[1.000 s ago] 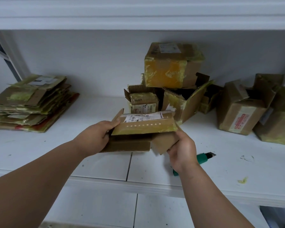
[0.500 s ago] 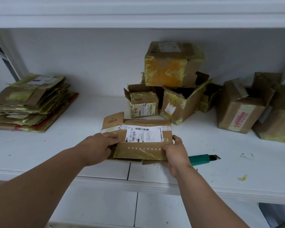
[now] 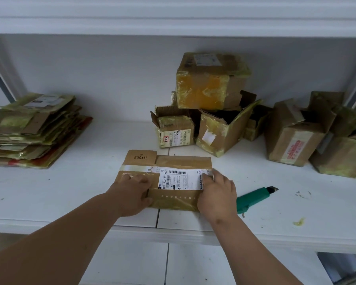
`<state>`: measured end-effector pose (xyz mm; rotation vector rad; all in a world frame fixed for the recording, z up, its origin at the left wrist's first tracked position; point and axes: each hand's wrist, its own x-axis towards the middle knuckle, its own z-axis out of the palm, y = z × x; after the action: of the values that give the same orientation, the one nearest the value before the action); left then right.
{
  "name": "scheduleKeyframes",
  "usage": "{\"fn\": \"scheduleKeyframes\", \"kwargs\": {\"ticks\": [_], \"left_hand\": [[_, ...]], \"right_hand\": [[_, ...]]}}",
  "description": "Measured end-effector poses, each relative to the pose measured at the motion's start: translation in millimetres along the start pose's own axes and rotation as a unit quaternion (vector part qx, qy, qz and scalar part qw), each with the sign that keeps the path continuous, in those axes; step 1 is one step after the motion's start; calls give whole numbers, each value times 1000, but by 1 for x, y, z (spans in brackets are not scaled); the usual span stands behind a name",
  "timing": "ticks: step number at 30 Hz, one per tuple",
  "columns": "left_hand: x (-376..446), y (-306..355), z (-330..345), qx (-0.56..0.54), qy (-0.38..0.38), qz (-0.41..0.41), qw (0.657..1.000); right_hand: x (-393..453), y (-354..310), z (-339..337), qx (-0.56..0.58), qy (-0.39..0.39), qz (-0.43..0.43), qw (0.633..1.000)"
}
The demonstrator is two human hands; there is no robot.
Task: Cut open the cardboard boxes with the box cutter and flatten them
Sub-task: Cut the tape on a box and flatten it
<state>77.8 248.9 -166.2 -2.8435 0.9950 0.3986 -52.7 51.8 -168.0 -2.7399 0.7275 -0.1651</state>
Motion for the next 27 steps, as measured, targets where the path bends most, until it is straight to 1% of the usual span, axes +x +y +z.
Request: {"fn": "scheduleKeyframes", "kwargs": {"ticks": [2, 4, 7, 9, 11, 12, 15, 17, 20, 22, 23, 25, 27], "left_hand": [[2, 2, 1, 5, 1, 3, 1000], [3, 3, 0, -1, 12, 7, 1000], [8, 3, 1, -30, 28, 16, 999], [12, 2, 4, -50, 8, 32, 998], [16, 2, 7, -78, -3, 26, 997], [17, 2, 7, -85, 2, 19, 996], [19, 0, 4, -64, 15, 5, 998], [21, 2, -3, -33, 18, 0, 999], [28, 5, -10, 9, 31, 1, 999], [32, 6, -12, 24, 44, 6, 999], [33, 7, -13, 26, 53, 7, 998], [38, 7, -11, 11, 67, 3, 998], [42, 6, -8, -28, 54, -7, 998]], "right_hand": [[3, -1, 2, -35, -37, -63, 997], [3, -2, 9, -55, -71, -103, 991], [0, -2, 19, -47, -96, -94, 990], [6, -6, 16, -51, -71, -82, 993], [14, -11, 13, -71, -41, -83, 993], [17, -12, 15, -74, -42, -89, 992], [17, -10, 29, -82, -104, -101, 986], [20, -11, 27, -92, -123, -95, 984], [34, -23, 11, -111, -87, -90, 986], [43, -29, 10, -95, -46, -91, 990], [46, -29, 13, -84, -43, -97, 991], [51, -24, 24, -86, -93, -105, 986], [56, -20, 31, -96, -144, -99, 980]]}}
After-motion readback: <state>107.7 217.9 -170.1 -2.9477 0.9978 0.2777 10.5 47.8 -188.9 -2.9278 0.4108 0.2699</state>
